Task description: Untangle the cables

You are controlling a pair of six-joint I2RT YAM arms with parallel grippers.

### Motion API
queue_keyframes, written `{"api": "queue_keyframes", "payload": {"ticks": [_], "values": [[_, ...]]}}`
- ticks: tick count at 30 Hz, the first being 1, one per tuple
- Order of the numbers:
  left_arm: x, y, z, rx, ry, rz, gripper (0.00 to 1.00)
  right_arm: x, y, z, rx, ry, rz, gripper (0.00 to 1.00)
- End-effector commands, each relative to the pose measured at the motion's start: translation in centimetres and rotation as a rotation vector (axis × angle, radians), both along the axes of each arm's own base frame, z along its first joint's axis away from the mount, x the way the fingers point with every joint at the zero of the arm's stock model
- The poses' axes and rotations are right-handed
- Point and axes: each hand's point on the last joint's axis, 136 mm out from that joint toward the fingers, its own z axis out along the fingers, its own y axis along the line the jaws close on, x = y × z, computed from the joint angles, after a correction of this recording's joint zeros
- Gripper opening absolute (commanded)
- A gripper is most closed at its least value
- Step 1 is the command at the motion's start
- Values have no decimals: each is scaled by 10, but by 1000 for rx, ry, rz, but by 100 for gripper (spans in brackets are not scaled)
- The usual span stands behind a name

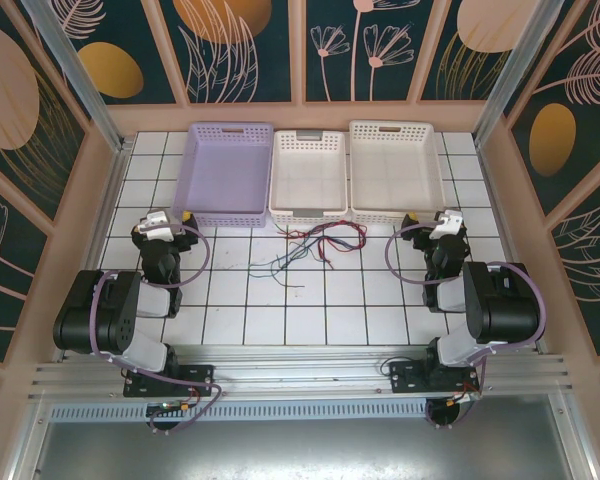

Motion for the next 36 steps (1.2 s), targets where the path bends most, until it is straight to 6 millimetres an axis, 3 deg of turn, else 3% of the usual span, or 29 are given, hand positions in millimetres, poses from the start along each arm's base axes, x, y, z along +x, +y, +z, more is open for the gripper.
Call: {"api": "queue_keyframes", "payload": {"ticks": [1, 7, 9, 11, 16, 22, 28, 33, 36], "values": [[1, 0, 8, 11, -28, -11, 99, 2, 2, 5, -1, -22, 18, 99], [1, 0, 8, 11, -26, -11, 99, 3, 1, 7, -1, -26, 15, 99], [1, 0, 9, 12, -28, -11, 99, 5, -6, 15, 4, 0, -29, 99], [1, 0, 8, 12, -27, -10, 99, 8, -6, 40, 1, -7, -49, 99], [2, 0, 9, 11, -31, -10, 99, 8, 49, 96, -102, -46, 114, 99], [1, 0, 8, 11, -26, -10, 99, -3, 94, 148, -2, -132, 297, 99], [1, 0, 8, 12, -28, -11, 99, 2, 98, 182, 157, -116, 229, 99], [1, 0, 8, 12, -27, -11, 99, 4, 79, 199, 385, -1, 119, 99], [2, 0, 9, 12, -29, -11, 99, -8, 64, 195, 543, 27, 100, 99]]}}
